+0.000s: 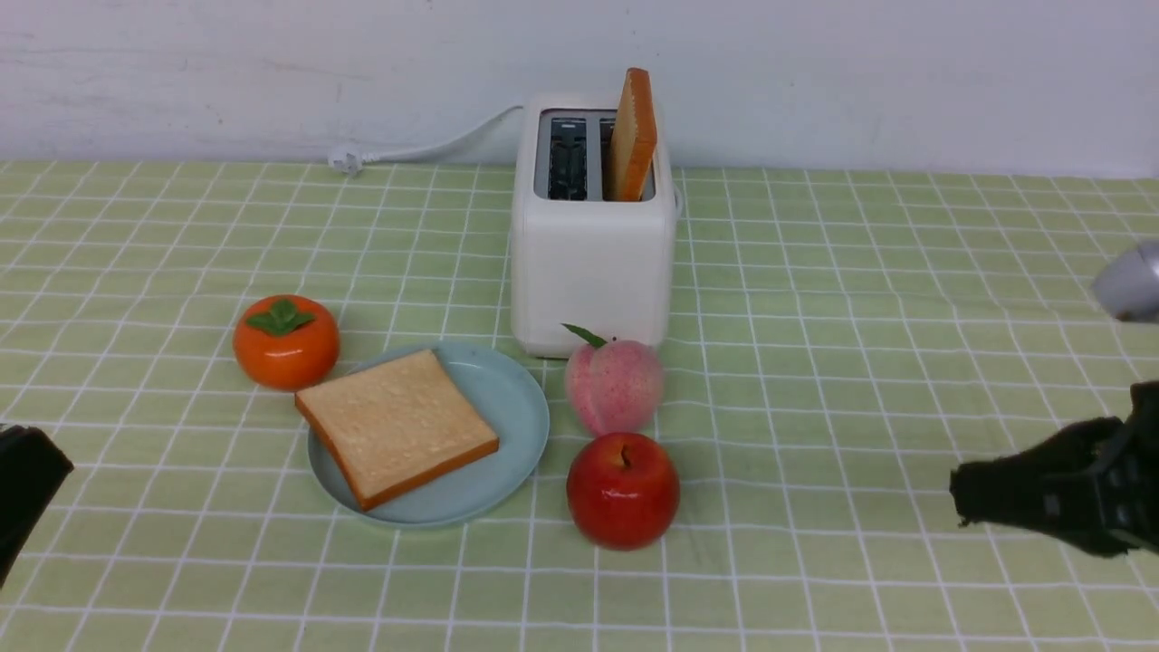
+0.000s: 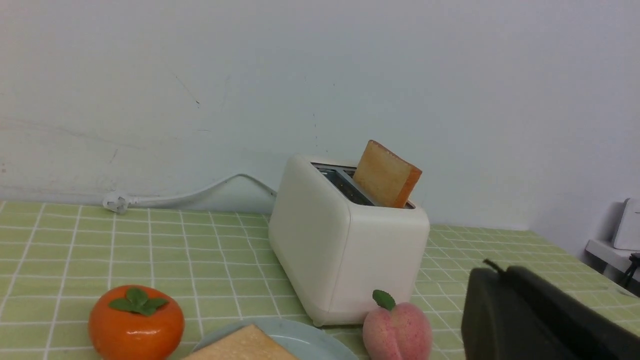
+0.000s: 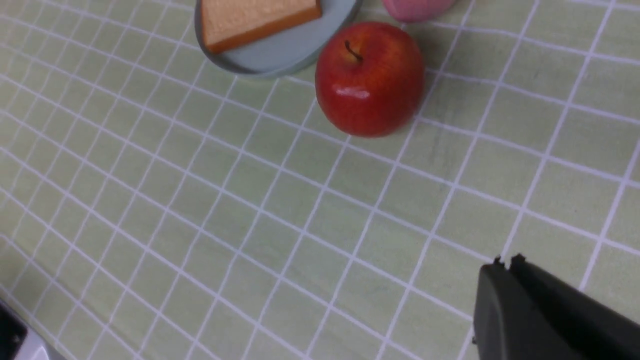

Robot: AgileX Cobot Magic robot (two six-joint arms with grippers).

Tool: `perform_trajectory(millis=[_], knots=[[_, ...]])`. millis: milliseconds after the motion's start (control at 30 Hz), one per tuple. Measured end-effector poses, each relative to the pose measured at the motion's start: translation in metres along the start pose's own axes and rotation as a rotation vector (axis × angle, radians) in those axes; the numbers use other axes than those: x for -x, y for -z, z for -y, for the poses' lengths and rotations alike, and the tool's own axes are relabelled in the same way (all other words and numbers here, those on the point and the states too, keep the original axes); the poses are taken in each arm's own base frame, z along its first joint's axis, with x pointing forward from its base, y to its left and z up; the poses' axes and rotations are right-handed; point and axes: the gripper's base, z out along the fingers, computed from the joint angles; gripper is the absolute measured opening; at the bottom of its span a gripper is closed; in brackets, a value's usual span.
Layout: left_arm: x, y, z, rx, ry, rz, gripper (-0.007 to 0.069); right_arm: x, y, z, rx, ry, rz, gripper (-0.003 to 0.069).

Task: Take toasted bread from bread machine on green coffee tablecloth place on plate.
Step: 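Grasp the toast slice in the toaster and pull it up out of the slot with the right gripper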

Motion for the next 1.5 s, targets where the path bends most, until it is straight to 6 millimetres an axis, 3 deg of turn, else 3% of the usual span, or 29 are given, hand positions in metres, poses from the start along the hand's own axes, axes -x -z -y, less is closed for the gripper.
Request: perform_trajectory(millis=[167, 300, 367, 533, 633, 767, 867, 1067, 1167, 1333, 1500], knots=[[-0.001, 0.000, 0.001, -0.008, -0.003, -0.007, -0.0013, 0.030, 0.000, -0.003, 0.029, 0.007, 0.031, 0.0010], [-0.005, 0.000, 0.004, -0.046, 0.009, -0.045, -0.0013, 0.080, -0.010, -0.012, 0.064, 0.052, 0.047, 0.0010], [-0.007, 0.000, 0.006, -0.069, 0.015, -0.065, -0.0013, 0.093, -0.015, -0.017, 0.067, 0.074, 0.042, 0.0010], [-0.016, 0.003, 0.017, -0.190, -0.040, -0.169, -0.0013, 0.144, -0.054, -0.055, 0.004, 0.244, 0.036, 0.0018], [-0.018, 0.005, 0.018, -0.215, -0.095, -0.184, -0.0013, 0.164, -0.071, -0.064, -0.049, 0.286, 0.082, 0.0036], [-0.018, 0.005, 0.018, -0.217, -0.124, -0.184, -0.0013, 0.199, -0.112, -0.067, -0.144, 0.287, 0.137, 0.0146], [-0.018, 0.005, 0.018, -0.217, -0.127, -0.184, -0.0013, 0.216, -0.140, -0.058, -0.188, 0.213, 0.171, 0.0308], [-0.018, 0.005, 0.018, -0.214, -0.127, -0.181, -0.0013, 0.229, -0.189, -0.039, -0.230, 0.203, 0.226, 0.0517], [-0.018, 0.005, 0.018, -0.213, -0.127, -0.181, -0.0011, 0.226, -0.210, -0.030, -0.236, 0.200, 0.230, 0.0532], [-0.018, 0.004, 0.018, -0.211, -0.127, -0.179, -0.0009, 0.222, -0.236, -0.017, -0.246, 0.209, 0.247, 0.0464], [-0.018, 0.004, 0.017, -0.207, -0.127, -0.175, -0.0005, 0.216, -0.250, -0.010, -0.253, 0.209, 0.231, 0.0310]])
